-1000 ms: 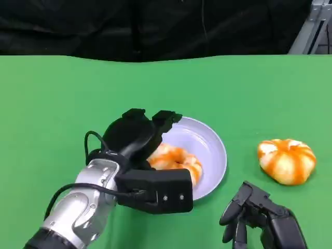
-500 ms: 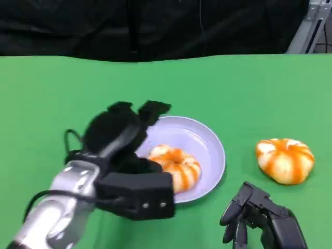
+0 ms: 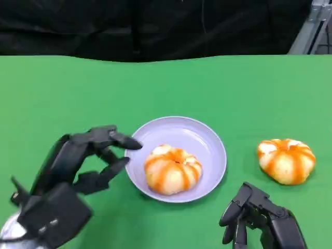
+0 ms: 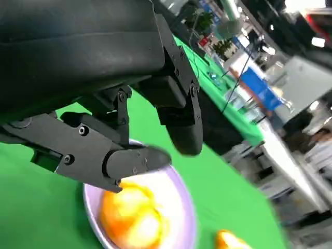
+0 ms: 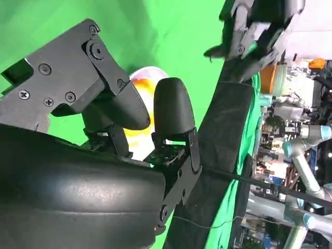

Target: Grasp the bread from the table and place it into the plate.

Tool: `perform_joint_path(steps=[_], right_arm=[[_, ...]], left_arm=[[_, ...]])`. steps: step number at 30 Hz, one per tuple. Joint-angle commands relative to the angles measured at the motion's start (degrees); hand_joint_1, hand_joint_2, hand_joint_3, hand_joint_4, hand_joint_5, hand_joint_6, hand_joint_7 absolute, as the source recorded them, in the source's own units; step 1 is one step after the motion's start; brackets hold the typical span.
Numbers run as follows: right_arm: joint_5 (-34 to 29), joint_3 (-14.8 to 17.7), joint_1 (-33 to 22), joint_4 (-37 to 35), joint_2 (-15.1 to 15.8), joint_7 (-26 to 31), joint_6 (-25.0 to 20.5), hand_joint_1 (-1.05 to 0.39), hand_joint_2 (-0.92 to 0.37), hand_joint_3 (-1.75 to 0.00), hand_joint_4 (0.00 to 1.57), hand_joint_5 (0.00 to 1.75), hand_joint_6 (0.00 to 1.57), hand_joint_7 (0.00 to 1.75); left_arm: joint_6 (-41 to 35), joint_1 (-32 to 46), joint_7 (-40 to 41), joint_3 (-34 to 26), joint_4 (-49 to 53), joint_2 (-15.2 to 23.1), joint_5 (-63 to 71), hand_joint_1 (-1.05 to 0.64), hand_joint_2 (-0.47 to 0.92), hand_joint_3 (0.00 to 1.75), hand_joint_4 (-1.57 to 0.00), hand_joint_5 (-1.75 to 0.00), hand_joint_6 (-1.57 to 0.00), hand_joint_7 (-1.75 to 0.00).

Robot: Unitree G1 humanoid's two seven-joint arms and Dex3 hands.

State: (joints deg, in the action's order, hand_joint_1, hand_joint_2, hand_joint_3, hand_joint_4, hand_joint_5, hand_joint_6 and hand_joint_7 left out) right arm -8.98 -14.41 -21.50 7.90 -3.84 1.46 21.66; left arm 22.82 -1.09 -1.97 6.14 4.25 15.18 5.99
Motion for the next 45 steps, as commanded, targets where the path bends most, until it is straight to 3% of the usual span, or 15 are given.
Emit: perform_joint_path(steps=[1, 12, 15, 19, 45], right_arm=[[1.1, 0.1, -0.8, 0.8, 0.4, -0.3, -0.4, -0.23, -0.46, -1.65, 0.70, 1.75, 0.57, 1.75], [1.3, 0.3, -0.9, 1.4, 0.6, -0.5, -0.5, -0.23, -0.47, -1.63, 0.71, 1.75, 0.58, 1.75], [1.3, 0.6, -0.9, 1.6, 0.7, -0.4, -0.4, -0.22, -0.45, -1.63, 0.71, 1.75, 0.58, 1.75], [1.6, 1.4, -1.1, 2.1, 1.3, -0.7, -0.7, -0.18, -0.42, -1.63, 0.70, 1.75, 0.57, 1.75], [3.1, 1.9, -1.6, 4.2, 1.8, -2.3, -2.2, -0.10, -0.37, -1.60, 0.68, 1.75, 0.57, 1.75]], left_arm=[[0.6, 6.5, -3.3, -3.8, -1.9, 0.2, -6.1, -0.04, 0.33, 1.44, -0.84, -1.62, -0.81, -1.40], [-4.0, 14.7, -6.8, -6.0, -7.9, -2.4, -11.3, -0.04, 0.39, 1.35, -0.79, -1.71, -0.77, -1.48], [-5.9, 18.2, -7.7, -6.1, -9.9, -3.6, -13.6, -0.09, 0.46, 1.29, -0.78, -1.72, -0.75, -1.51], [-5.5, 19.8, -8.3, -6.2, -9.8, -5.5, -14.6, -0.14, 0.45, 1.30, -0.81, -1.74, -0.74, -1.57], [-6.2, 19.4, -10.0, -7.9, -9.8, -7.6, -15.8, -0.13, 0.41, 1.35, -0.84, -1.75, -0.77, -1.57]])
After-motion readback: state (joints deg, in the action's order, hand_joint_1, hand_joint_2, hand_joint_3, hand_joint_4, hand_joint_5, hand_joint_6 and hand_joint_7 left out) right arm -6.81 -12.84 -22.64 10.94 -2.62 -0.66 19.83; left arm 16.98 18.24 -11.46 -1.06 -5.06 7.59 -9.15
